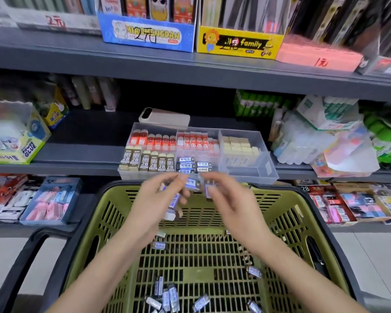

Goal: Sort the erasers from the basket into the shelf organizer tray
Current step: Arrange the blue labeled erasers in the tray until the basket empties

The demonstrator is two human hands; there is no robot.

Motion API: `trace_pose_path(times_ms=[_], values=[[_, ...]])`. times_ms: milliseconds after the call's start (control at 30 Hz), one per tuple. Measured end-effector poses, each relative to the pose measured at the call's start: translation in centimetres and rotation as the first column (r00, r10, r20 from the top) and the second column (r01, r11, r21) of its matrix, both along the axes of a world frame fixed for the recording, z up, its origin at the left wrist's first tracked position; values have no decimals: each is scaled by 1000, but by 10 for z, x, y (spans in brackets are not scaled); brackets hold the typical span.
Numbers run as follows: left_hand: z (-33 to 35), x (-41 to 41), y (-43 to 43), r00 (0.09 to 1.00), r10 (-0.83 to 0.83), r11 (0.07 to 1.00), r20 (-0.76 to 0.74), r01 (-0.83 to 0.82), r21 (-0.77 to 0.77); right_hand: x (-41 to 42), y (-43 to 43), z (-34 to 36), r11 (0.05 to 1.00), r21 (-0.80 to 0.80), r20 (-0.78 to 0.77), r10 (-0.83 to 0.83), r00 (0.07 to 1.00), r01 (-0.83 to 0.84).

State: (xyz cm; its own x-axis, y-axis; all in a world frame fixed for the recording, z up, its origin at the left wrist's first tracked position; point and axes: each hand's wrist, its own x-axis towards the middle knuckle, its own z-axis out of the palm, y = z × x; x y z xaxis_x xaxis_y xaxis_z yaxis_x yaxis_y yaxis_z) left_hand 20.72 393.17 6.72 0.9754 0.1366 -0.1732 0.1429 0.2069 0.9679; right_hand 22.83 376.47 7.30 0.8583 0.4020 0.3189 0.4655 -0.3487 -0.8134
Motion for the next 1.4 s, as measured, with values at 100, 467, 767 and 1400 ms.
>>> trace_pose_path(times_ms=[100,467,767,1400], values=[[14,7,13,990,76,994,116,-66,-87,31,-2,23,980,151,-105,-112,988,127],[18,26,20,963,172,981,207,-149,-121,106,12,43,818,-575,-154,-85,984,-19],[8,22,24,966,143,987,217,-123,-103,111,27,35,754,-645,-222,-34,974,-121],[2,22,22,978,116,991,176,-103,-84,130,39,37,375,-866,-320,92,943,-330]])
